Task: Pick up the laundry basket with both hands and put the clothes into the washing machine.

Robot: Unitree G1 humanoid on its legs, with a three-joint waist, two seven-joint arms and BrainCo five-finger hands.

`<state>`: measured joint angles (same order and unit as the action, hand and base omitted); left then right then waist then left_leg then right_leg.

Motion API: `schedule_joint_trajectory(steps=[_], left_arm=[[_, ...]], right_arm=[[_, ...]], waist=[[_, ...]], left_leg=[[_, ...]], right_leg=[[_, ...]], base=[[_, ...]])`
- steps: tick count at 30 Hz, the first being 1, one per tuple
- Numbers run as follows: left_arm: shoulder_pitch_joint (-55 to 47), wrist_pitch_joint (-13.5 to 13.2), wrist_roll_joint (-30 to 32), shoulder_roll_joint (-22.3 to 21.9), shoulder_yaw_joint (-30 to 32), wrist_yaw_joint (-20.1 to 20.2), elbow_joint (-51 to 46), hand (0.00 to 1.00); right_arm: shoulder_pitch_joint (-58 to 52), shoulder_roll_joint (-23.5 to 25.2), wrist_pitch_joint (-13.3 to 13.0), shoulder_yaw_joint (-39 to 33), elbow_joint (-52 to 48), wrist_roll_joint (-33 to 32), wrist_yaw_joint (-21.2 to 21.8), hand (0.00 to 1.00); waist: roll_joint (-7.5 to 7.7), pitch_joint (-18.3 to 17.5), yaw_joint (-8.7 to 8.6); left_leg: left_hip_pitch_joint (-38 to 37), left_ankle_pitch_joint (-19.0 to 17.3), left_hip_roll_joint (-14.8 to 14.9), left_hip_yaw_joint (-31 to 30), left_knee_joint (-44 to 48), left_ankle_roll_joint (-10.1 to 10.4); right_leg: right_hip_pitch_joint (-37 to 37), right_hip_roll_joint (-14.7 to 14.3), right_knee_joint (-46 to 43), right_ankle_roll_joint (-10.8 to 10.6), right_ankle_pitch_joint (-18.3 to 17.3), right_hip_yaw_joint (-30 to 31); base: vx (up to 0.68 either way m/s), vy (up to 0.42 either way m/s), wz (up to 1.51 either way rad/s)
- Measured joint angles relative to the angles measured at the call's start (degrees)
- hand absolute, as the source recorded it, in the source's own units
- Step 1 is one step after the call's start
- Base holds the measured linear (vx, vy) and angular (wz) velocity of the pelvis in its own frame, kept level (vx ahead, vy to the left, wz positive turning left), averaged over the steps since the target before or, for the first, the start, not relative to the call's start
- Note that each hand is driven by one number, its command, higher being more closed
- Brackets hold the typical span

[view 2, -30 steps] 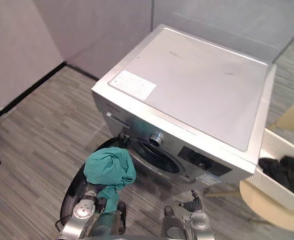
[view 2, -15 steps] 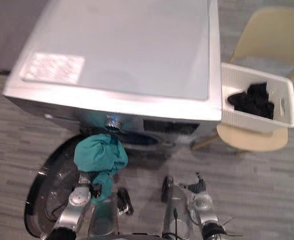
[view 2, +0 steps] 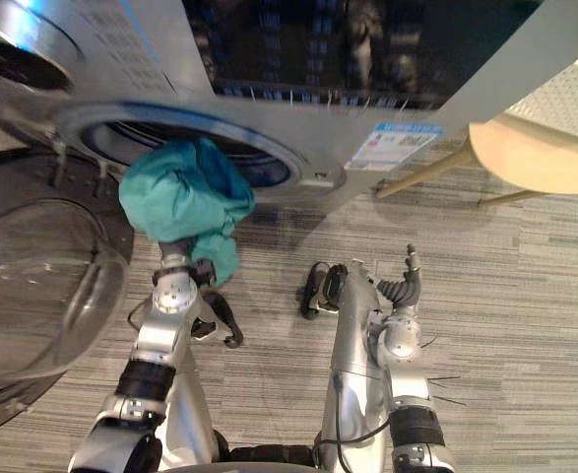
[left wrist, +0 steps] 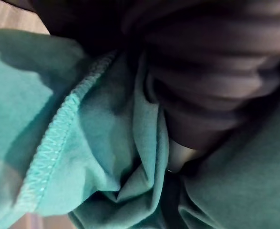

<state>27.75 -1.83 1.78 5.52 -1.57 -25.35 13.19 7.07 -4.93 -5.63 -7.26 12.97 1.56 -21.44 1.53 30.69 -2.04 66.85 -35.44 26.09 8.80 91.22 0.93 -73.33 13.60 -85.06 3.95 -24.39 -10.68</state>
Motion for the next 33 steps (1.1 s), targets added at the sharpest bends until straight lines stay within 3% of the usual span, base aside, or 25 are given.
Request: schedule_joint_trajectory(steps=[7, 8, 11, 15, 19, 25, 30, 33], left_arm=[[23.49, 1.4, 0.12, 12.92, -0.22, -2.06, 0.2, 1.0], [27.13, 1.41, 0.24, 14.28, -0.52, -2.61, 0.81, 0.0], [34.34, 1.72, 1.93, 18.65, -1.75, -3.51, 3.76, 0.0], [43.47, 4.7, 8.95, 22.31, -3.34, -2.99, 10.73, 0.0], [46.98, 7.98, 19.57, 22.8, -3.44, 1.66, 17.02, 0.0], [47.0, 10.19, 30.74, 22.28, -2.92, 9.46, 23.24, 0.0], [46.14, 10.33, 32.38, 20.75, -0.49, 11.64, 23.17, 0.0], [38.15, 10.11, 29.84, 18.57, 1.36, 10.45, 16.23, 0.0]], right_arm=[[0.17, -0.53, -3.19, -0.83, -7.58, -1.09, 0.38, 0.0], [0.35, -0.53, -3.77, -1.08, -7.95, -1.14, 0.41, 0.0], [0.9, -0.58, -4.46, -1.33, -9.12, -1.21, 0.53, 0.0], [1.65, -0.98, -5.68, -1.91, -10.09, -1.54, 1.87, 0.0], [2.43, -1.63, -6.43, -2.0, -9.89, -1.71, 3.85, 0.0], [2.64, -2.17, -6.54, -1.75, -9.81, -3.38, 6.93, 0.0], [2.67, -2.26, -6.24, -1.31, -9.58, -3.93, 8.81, 0.0], [2.54, -2.15, -5.04, -0.02, -7.48, -3.05, 9.22, 0.0]], waist=[[1.3, 0.68, -0.82], [1.42, 0.73, -1.07], [1.78, 0.83, -2.01], [2.82, 1.09, -2.13], [2.83, 1.09, -2.06], [2.88, 1.06, -1.87], [2.89, 1.05, -1.48], [2.85, 1.02, -1.46]], left_leg=[[11.69, -0.26, -0.05, -4.36, 7.23, 0.4], [12.94, -0.2, -0.11, -4.74, 7.59, 0.48], [15.54, 0.0, -0.32, -5.5, 8.52, 0.13], [18.12, 0.0, -0.64, -6.14, 10.19, 0.1], [19.07, -0.01, -1.2, -7.16, 11.4, 0.12], [19.11, 0.02, -1.27, -7.33, 11.31, 0.23], [18.13, 0.21, -1.24, -7.33, 10.67, 0.52], [14.68, 0.27, -1.31, -6.91, 8.51, 0.66]], right_leg=[[-9.81, 0.71, -6.73, 0.86, -0.64, -0.65], [-10.63, 0.84, -6.96, 1.04, -0.54, -0.86], [-12.55, 1.2, -7.65, 1.21, -0.44, -1.2], [-15.17, 1.58, -9.53, 1.79, -0.59, -0.92], [-15.96, 1.77, -11.15, 2.17, -1.1, -0.73], [-15.94, 1.8, -11.21, 1.62, -1.4, -0.77], [-14.99, 1.74, -10.73, 1.63, -1.4, -1.07], [-11.35, 1.75, -8.92, 1.9, -1.41, -1.64]], base=[[-0.06, -0.076, 0.01], [-0.01, -0.052, 0.01], [0.03, -0.048, 0.01], [0.05, -0.046, 0.02], [0.04, -0.047, 0.05], [-0.01, -0.051, 0.02], [0.02, -0.045, 0.0], [0.05, -0.034, 0.03]])
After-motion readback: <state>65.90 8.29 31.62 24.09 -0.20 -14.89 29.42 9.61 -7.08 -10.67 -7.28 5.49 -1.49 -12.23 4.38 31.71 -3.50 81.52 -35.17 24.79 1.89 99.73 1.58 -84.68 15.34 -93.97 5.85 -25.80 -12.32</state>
